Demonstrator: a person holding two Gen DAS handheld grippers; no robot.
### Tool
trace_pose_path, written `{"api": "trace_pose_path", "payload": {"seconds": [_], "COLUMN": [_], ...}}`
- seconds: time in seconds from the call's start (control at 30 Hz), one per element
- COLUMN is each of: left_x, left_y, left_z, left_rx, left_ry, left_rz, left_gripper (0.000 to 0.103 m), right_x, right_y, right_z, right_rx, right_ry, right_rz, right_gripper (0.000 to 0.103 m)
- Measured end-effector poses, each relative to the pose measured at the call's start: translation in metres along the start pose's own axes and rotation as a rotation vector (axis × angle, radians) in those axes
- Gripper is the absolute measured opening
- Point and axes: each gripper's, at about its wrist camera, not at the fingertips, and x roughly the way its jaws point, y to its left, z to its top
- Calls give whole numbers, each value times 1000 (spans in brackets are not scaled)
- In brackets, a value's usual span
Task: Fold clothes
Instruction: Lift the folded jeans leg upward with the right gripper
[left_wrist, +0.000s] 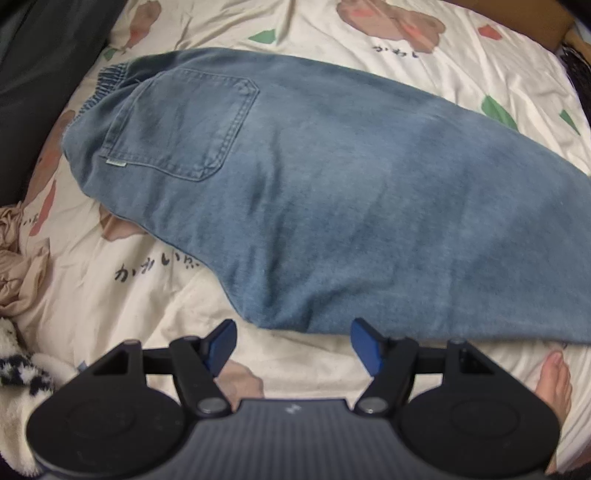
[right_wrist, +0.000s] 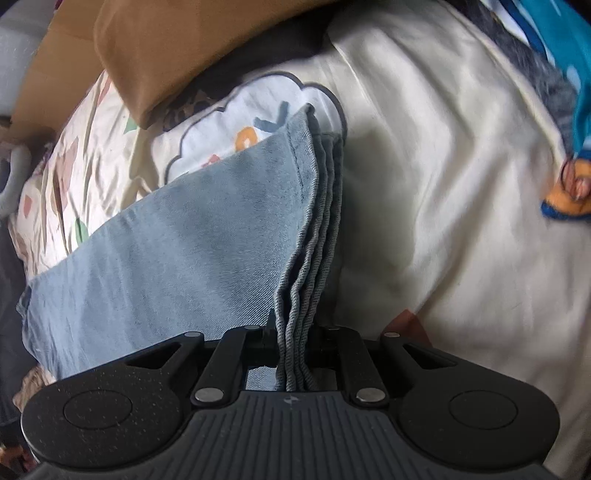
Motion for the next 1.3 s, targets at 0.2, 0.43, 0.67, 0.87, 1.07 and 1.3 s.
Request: {"api": "trace_pose_path", "payload": {"seconds": [0.2,0.43,0.67,0.87,1.07,1.3], "left_x": [4,10,10,14,25,27], "left_y": [-4,-17,-31,-37,-48,-55], "left_z": [2,12,24,30,35,36], "left_rx": [-19,8,56,73,86,96], "left_ry": [-22,-34,-54,-50,-50,-72], "left_rz": [-21,-43,-64,-77,-101,-151], "left_gripper": [71,71,71,71,71,71], "right_x": [-35,-82,-118,-143,-161,-185], "right_y": [19,45,70,91,103,114], "right_z": [1,-1,-1,6,18,33], "right_rx": [-61,-120,-169,-227,-245,-270], "right_ry": [-24,-85,-129,-153,-190,-237], "right_rz": [30,94,141,151,142,127], "right_gripper": [9,9,9,9,8,8]}}
